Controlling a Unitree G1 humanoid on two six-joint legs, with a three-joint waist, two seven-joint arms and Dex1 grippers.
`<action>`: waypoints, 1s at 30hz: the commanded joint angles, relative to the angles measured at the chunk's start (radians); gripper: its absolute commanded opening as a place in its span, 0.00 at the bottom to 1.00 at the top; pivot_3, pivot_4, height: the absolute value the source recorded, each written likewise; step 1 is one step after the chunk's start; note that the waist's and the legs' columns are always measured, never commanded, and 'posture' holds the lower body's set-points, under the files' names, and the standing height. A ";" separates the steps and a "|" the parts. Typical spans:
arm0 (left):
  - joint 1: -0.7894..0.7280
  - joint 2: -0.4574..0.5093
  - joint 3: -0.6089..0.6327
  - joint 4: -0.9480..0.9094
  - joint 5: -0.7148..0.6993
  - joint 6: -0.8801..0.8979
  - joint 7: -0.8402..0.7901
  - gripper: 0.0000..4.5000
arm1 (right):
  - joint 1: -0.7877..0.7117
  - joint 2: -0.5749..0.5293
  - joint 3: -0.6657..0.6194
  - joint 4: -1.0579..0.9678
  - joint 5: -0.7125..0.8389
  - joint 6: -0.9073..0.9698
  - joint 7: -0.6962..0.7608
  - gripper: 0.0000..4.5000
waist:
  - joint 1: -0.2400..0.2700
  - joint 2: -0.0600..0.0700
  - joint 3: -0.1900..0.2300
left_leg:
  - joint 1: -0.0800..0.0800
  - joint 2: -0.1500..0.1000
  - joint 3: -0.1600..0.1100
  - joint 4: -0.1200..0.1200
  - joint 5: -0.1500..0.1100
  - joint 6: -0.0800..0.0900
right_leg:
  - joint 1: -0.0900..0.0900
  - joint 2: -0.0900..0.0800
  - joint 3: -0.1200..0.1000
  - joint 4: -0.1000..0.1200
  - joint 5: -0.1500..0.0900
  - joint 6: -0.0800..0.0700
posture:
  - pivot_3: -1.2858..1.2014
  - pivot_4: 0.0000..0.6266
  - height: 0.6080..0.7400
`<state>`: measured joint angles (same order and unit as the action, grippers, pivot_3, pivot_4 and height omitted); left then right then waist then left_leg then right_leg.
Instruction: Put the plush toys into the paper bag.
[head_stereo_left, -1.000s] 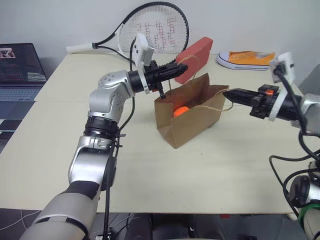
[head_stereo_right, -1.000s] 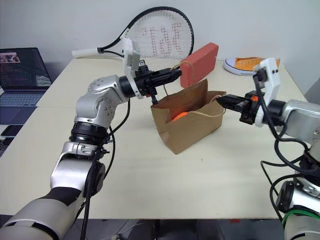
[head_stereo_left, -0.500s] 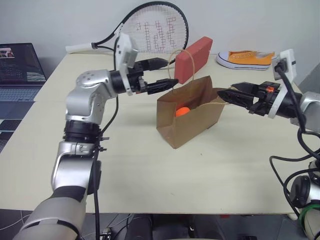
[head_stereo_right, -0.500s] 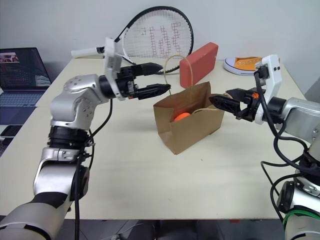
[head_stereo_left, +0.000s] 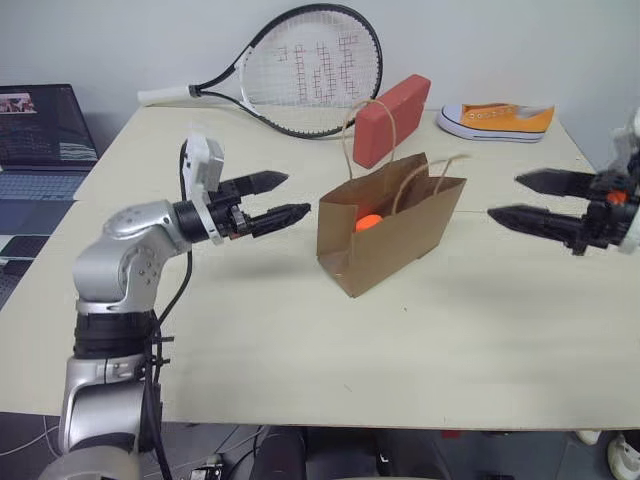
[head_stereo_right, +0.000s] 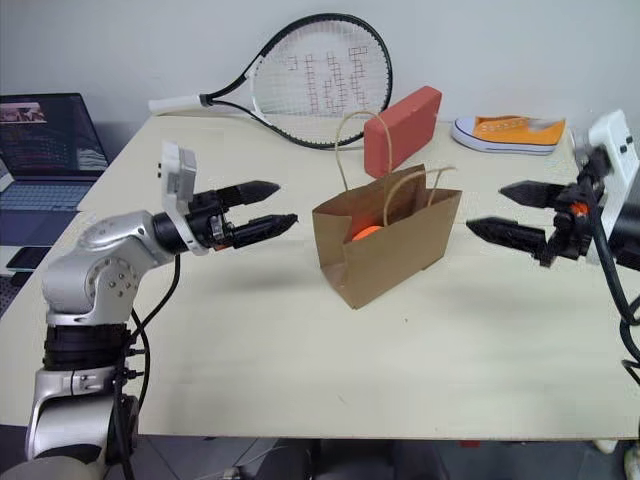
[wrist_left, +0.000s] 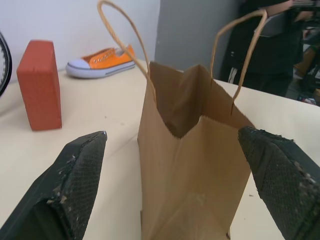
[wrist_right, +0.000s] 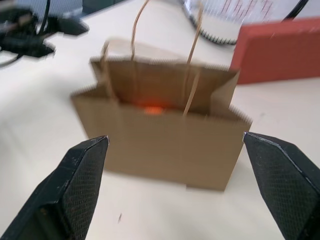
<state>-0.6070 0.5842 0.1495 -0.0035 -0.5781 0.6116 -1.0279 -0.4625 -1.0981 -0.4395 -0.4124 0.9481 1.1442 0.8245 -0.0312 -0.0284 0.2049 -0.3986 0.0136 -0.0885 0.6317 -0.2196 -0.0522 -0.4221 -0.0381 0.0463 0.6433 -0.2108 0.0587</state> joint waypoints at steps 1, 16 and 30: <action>0.024 -0.032 0.003 -0.047 -0.025 0.003 0.048 1.00 | 0.056 -0.008 -0.035 -0.096 0.000 -0.090 0.064 0.99 | 0.000 0.000 0.000 | 0.000 0.000 0.000 0.000 0.000 0.000 | 0.000 0.000 0.000 0.000 0.000 0.000 | 0.52 0.24 1.00; 0.040 -0.073 -0.082 -0.016 -0.011 -0.057 0.006 1.00 | 0.130 0.026 0.004 -0.235 0.100 -0.206 0.104 0.99 | 0.000 0.000 0.000 | 0.000 0.000 0.000 0.001 0.000 0.000 | 0.000 0.000 0.000 0.000 -0.001 -0.001 | 0.52 0.24 1.00; 0.047 -0.084 -0.131 -0.051 0.007 -0.079 0.012 1.00 | 0.160 0.064 0.023 -0.260 0.087 -0.334 0.093 0.99 | 0.001 0.000 0.000 | 0.000 0.000 0.000 0.001 0.000 0.000 | 0.000 0.000 0.000 0.000 -0.001 -0.001 | 0.52 0.24 1.00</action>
<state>-0.5501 0.5043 0.0237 -0.0282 -0.5740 0.5573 -1.0148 -0.2964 -1.0244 -0.4066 -0.6632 1.0320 0.8292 0.9216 -0.0299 -0.0285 0.2048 -0.3985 0.0136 -0.0883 0.6327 -0.2196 -0.0522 -0.4218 -0.0380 0.0463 0.6434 -0.2119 0.0568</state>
